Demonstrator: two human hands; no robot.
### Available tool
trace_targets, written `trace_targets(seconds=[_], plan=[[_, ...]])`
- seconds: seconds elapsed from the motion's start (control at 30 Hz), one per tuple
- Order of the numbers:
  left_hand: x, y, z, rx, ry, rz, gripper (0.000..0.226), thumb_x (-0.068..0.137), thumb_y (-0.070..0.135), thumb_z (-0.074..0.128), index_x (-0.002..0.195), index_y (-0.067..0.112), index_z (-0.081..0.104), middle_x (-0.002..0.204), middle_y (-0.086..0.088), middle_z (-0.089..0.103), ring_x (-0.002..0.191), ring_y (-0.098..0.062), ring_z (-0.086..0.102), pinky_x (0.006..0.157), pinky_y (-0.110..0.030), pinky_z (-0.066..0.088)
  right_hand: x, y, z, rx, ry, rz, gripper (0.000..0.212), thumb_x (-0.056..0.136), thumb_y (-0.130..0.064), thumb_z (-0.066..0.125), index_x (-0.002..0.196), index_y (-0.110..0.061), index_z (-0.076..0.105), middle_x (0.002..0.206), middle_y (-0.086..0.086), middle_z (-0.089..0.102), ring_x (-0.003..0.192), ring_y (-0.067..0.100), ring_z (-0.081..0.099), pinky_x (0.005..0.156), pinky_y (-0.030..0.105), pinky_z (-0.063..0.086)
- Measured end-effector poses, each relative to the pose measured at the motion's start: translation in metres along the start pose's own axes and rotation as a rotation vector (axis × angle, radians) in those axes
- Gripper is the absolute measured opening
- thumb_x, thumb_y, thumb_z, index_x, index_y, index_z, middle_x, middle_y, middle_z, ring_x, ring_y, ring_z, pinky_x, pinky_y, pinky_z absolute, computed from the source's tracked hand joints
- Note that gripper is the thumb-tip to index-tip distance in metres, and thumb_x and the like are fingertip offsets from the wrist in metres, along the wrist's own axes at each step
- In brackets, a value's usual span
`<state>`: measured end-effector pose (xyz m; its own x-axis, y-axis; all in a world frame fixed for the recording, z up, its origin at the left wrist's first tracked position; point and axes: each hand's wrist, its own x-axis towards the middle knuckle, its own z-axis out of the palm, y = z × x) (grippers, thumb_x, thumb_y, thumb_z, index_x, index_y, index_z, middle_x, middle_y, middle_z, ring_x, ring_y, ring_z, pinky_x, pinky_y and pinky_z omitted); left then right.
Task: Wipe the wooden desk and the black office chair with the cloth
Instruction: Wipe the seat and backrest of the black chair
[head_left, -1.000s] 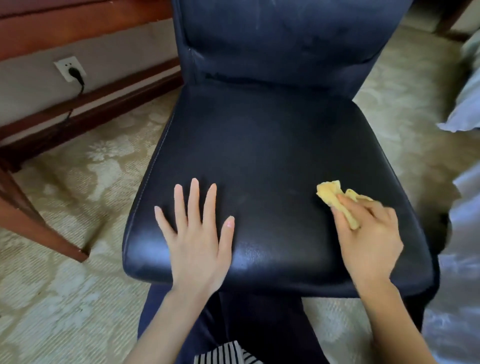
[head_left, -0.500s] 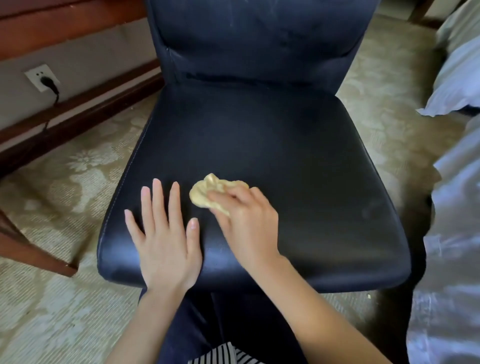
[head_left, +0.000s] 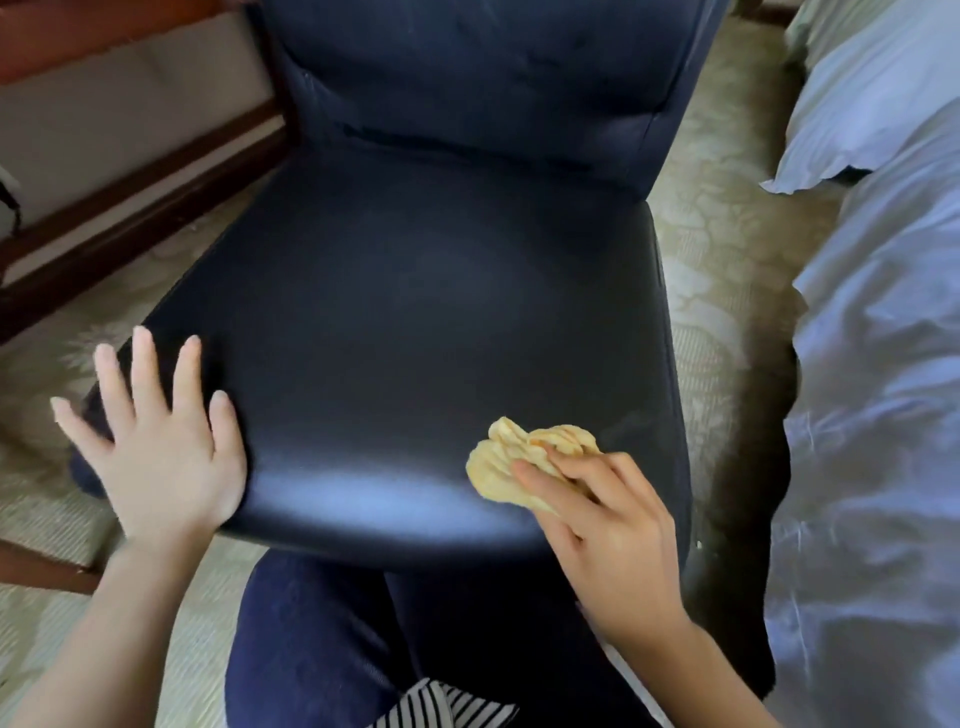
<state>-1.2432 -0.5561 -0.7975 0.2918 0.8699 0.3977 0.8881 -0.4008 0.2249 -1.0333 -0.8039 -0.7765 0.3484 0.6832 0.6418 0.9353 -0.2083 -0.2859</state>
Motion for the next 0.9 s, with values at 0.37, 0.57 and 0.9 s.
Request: trace_targets(seconds=[0.37,0.57,0.9], plan=[[-0.014,0.079,-0.024,-0.037,-0.119,0.262,0.056,0.092,0.036,0.035,0.139,0.007,0.044,0.154,-0.015,0.028,0.142,-0.039,0.019,0.109,-0.064,0.011,0.068,0.092,0.005,0.063,-0.111,0.411,0.029,0.084,-0.019,0.071,0.113,-0.020,0.070,0.114,0.009,0.066,0.107,0.028,0.059,0.083,0.031,0.043],[-0.037,0.144,-0.024,-0.241,-0.268,0.480,0.049,0.100,0.031,0.040,0.145,0.013,0.036,0.159,-0.004,0.017,0.147,-0.024,0.007,0.116,-0.045,0.001,0.111,0.119,0.035,-0.030,-0.049,0.567,0.033,0.091,-0.029,0.061,0.123,-0.025,0.063,0.118,0.008,0.061,0.104,0.027,0.058,0.079,0.032,0.044],[-0.050,0.150,-0.014,-0.102,-0.309,0.595,0.063,0.095,0.048,0.017,0.147,0.017,0.035,0.158,-0.006,0.019,0.148,-0.027,0.006,0.116,-0.051,-0.003,0.026,0.057,0.017,0.250,0.169,0.483,0.028,0.083,-0.018,0.071,0.110,-0.023,0.070,0.104,-0.001,0.066,0.101,0.021,0.061,0.087,0.020,0.041]])
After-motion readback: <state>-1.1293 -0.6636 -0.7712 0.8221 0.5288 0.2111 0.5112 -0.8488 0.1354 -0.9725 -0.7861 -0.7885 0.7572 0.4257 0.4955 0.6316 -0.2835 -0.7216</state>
